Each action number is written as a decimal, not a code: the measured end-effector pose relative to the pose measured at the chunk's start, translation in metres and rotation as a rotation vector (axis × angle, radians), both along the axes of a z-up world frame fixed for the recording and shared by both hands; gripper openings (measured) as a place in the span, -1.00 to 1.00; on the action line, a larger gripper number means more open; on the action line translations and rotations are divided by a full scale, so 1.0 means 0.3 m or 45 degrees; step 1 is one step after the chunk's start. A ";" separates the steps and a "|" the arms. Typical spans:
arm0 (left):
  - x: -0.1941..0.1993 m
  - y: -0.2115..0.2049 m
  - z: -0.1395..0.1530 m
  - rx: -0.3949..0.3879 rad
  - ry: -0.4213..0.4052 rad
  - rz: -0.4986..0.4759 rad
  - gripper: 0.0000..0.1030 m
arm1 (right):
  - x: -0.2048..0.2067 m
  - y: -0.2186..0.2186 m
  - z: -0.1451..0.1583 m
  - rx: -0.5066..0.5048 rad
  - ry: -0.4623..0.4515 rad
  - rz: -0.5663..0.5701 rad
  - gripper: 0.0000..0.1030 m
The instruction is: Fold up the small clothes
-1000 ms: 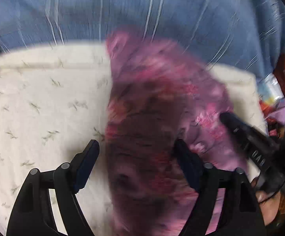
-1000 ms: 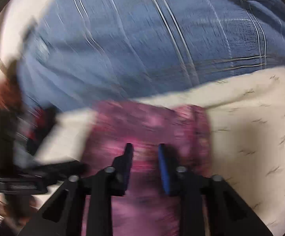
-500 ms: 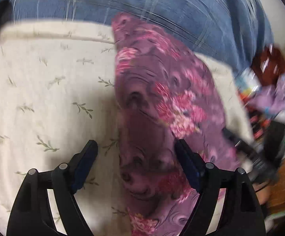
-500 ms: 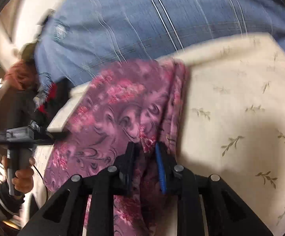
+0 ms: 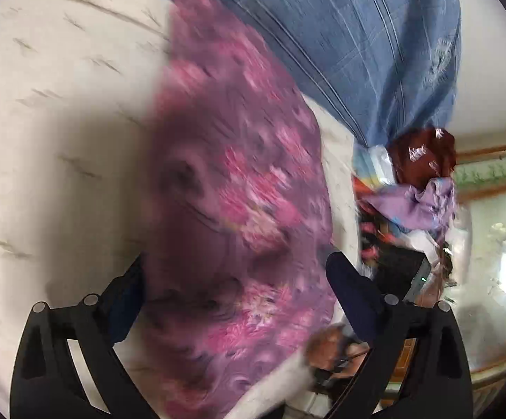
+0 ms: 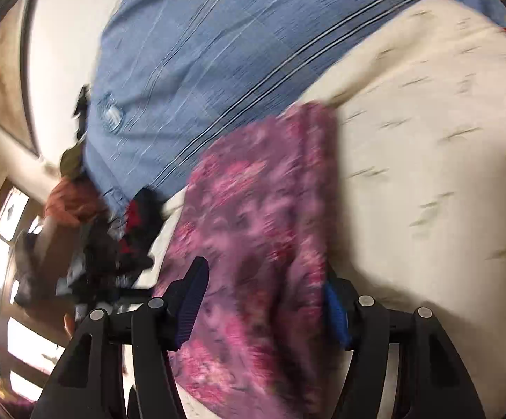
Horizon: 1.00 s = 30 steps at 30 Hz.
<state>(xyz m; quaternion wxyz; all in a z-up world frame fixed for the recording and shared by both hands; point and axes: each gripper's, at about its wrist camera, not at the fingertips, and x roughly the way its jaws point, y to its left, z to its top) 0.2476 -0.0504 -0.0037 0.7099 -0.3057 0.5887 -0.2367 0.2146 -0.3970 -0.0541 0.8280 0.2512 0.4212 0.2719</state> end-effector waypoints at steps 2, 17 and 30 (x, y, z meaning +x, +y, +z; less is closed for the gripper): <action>-0.008 -0.051 0.028 0.151 -0.069 -0.015 0.10 | 0.001 0.035 0.016 -0.142 -0.025 -0.051 -0.33; -0.412 0.276 0.135 0.295 -0.178 0.129 -0.26 | -0.374 0.264 0.065 0.019 -0.107 0.114 -0.56; -0.612 0.297 0.196 0.736 -0.388 0.061 0.60 | -0.534 0.194 0.096 -0.390 -0.038 -0.110 0.24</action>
